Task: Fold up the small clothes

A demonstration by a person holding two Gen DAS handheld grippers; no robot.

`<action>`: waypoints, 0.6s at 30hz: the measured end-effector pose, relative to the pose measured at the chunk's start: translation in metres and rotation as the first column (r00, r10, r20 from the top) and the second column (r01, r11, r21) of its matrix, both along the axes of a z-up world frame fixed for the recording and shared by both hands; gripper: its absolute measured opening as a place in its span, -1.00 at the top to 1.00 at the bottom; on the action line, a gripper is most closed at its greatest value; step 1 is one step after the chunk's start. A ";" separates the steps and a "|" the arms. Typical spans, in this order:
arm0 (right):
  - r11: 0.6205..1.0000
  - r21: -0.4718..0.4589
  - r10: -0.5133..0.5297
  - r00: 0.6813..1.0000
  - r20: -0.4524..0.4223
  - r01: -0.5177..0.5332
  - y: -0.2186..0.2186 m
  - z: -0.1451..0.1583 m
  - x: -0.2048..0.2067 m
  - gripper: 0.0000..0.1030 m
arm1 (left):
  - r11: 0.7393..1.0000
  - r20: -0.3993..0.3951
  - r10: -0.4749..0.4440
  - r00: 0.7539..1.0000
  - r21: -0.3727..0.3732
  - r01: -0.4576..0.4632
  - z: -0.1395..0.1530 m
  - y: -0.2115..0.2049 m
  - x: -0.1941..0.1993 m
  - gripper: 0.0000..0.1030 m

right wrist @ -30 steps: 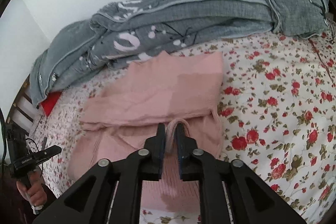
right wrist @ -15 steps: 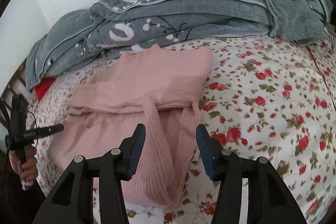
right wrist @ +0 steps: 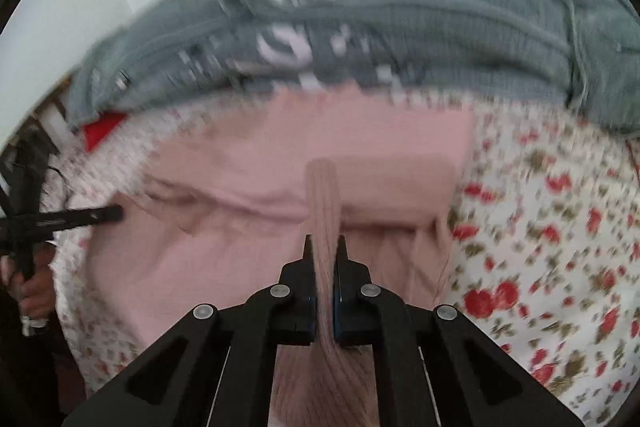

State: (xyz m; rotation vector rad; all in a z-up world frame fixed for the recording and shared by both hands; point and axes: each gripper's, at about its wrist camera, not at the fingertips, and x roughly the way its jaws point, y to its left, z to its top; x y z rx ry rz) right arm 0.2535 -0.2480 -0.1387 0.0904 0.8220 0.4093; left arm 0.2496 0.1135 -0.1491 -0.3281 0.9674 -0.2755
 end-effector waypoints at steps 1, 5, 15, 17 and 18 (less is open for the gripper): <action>1.000 0.024 -0.005 0.999 0.032 0.004 -0.005 0.012 -0.004 0.89 | 1.000 0.013 0.000 1.000 -0.004 0.000 0.005 0.001 0.000 0.86; 0.997 0.064 -0.046 0.996 0.078 0.041 -0.019 0.037 0.003 0.89 | 1.000 0.100 0.016 0.995 0.015 -0.018 0.032 0.003 0.007 0.86; 0.988 0.127 -0.094 0.994 0.056 0.087 -0.024 0.043 0.060 0.89 | 0.998 0.139 0.054 0.989 0.029 -0.059 0.051 -0.001 0.077 0.86; 0.989 0.115 -0.103 0.993 0.059 0.095 -0.022 0.042 0.075 0.89 | 0.998 0.136 0.058 0.989 0.032 -0.063 0.049 -0.003 0.091 0.86; 0.989 0.106 -0.106 0.993 0.059 0.099 -0.021 0.040 0.083 0.89 | 0.997 0.131 0.059 0.990 0.036 -0.064 0.046 -0.004 0.105 0.86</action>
